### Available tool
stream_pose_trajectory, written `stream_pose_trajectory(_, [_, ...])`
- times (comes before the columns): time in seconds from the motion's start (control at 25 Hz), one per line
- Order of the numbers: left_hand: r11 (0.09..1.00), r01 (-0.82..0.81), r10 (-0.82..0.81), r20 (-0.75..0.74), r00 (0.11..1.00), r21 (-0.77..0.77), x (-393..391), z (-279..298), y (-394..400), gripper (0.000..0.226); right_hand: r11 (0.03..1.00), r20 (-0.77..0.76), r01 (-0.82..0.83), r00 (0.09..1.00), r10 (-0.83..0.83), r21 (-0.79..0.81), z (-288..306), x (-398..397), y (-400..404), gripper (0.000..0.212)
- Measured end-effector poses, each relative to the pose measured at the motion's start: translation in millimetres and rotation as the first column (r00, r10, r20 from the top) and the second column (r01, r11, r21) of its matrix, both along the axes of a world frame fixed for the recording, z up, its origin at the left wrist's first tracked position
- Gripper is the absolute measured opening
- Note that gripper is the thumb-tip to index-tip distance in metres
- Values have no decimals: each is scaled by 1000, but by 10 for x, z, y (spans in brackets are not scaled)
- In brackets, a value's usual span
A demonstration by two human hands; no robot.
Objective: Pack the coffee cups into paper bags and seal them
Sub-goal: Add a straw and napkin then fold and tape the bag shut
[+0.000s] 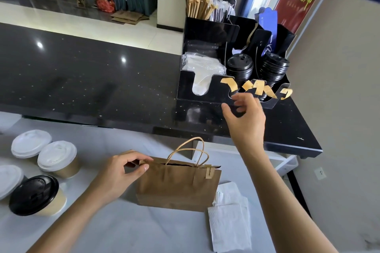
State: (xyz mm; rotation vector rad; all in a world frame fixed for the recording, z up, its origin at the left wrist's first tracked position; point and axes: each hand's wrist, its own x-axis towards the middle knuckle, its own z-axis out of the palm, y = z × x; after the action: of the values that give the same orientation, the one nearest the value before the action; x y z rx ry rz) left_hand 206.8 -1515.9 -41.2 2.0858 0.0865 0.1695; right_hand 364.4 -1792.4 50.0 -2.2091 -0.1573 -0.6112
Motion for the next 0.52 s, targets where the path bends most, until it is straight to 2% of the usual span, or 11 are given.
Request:
stream_pose_trajectory(0.04, [1000, 2, -2, 1, 1000, -4, -1, 0, -3, 26, 981, 137, 81, 989, -57, -178, 4, 85, 38, 30])
stream_pose_trajectory(0.08, [1000, 4, -4, 3, 1000, -6, -3, -1, -4, 26, 944, 249, 160, 964, -87, -289, 2, 173, 66, 35])
stream_pose_trajectory(0.16, [1000, 4, -4, 5, 1000, 0, -9, -6, 0, 25, 881, 353, 264, 928, -121, -391, 10, 341, 101, 44])
stream_pose_trajectory(0.24, [1000, 7, -7, 1, 1000, 3, -9, -10, -2, 24, 839, 369, 314, 918, -148, -444, 8, 493, 96, 45])
stream_pose_trajectory(0.36, [1000, 10, -10, -1, 1000, -10, -7, -22, 15, 26, 801, 378, 345, 912, -162, -489, 3, 651, 83, 36])
stream_pose_trajectory(0.52, [1000, 10, -10, -2, 1000, -14, -6, -43, 24, 24, 791, 421, 366, 894, -152, -491, 11, 688, 54, 28])
